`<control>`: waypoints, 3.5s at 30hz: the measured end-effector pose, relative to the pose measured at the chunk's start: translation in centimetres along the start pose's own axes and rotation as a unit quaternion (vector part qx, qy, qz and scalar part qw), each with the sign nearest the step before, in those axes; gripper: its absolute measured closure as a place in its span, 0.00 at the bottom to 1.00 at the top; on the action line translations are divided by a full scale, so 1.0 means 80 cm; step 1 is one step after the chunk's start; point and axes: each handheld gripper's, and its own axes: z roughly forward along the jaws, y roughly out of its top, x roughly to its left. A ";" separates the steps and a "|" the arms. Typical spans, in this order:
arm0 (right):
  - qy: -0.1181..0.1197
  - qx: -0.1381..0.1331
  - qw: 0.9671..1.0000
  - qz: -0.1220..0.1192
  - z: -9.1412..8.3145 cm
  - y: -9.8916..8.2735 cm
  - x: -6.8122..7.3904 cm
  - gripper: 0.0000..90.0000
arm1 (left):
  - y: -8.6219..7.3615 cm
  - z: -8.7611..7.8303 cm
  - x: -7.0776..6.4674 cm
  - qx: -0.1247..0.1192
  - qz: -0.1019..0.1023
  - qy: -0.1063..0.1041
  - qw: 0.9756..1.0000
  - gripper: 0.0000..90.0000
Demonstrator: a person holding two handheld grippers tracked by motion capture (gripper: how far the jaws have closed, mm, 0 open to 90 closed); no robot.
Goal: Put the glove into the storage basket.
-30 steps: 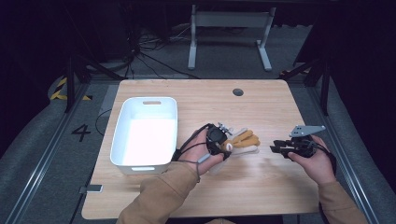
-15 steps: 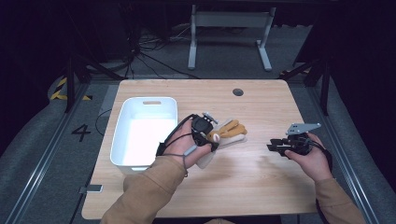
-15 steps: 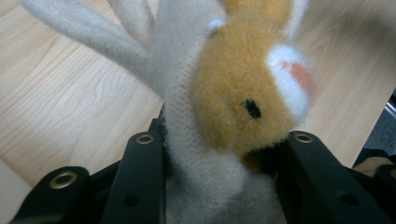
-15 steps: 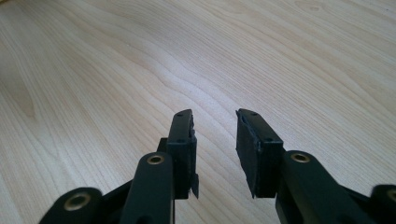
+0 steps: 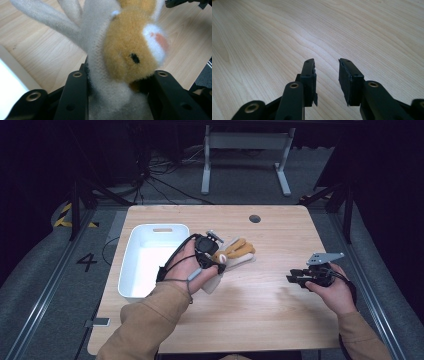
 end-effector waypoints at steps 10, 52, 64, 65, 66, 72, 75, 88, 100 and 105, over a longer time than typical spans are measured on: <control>0.005 0.000 1.000 0.011 0.005 0.005 -0.002 0.74 | -0.003 -0.028 0.010 -0.002 -0.026 0.016 1.000 0.71; 0.007 -0.016 0.999 0.032 -0.001 0.007 -0.011 0.73 | -0.055 -0.101 0.111 -0.034 -0.220 0.149 0.963 0.70; 0.008 -0.012 0.999 0.033 0.001 0.003 -0.010 0.72 | -0.055 -0.081 0.129 -0.025 -0.246 0.164 0.955 0.70; 0.008 -0.012 0.999 0.035 0.001 0.002 -0.010 0.72 | -0.055 -0.080 0.130 -0.025 -0.251 0.164 0.954 0.70; 0.008 -0.012 0.999 0.035 0.001 0.001 -0.011 0.72 | -0.056 -0.080 0.132 -0.026 -0.255 0.164 0.953 0.70; 0.006 -0.011 0.999 0.038 0.000 -0.001 -0.012 0.72 | -0.059 -0.079 0.134 -0.025 -0.263 0.168 0.950 0.69; 0.007 -0.011 0.999 0.038 0.001 -0.001 -0.011 0.73 | -0.059 -0.079 0.134 -0.024 -0.267 0.164 0.949 0.69; 0.007 -0.006 0.999 0.040 0.002 -0.002 -0.012 0.72 | -0.062 -0.054 0.148 0.010 -0.285 0.161 0.945 0.69; 0.006 -0.008 0.999 0.040 0.002 -0.004 -0.013 0.72 | -0.074 -0.018 0.167 0.032 -0.305 0.153 0.939 0.69; 0.005 -0.007 0.999 0.043 0.002 -0.005 -0.014 0.72 | -0.081 -0.003 0.177 0.036 -0.313 0.146 0.938 0.69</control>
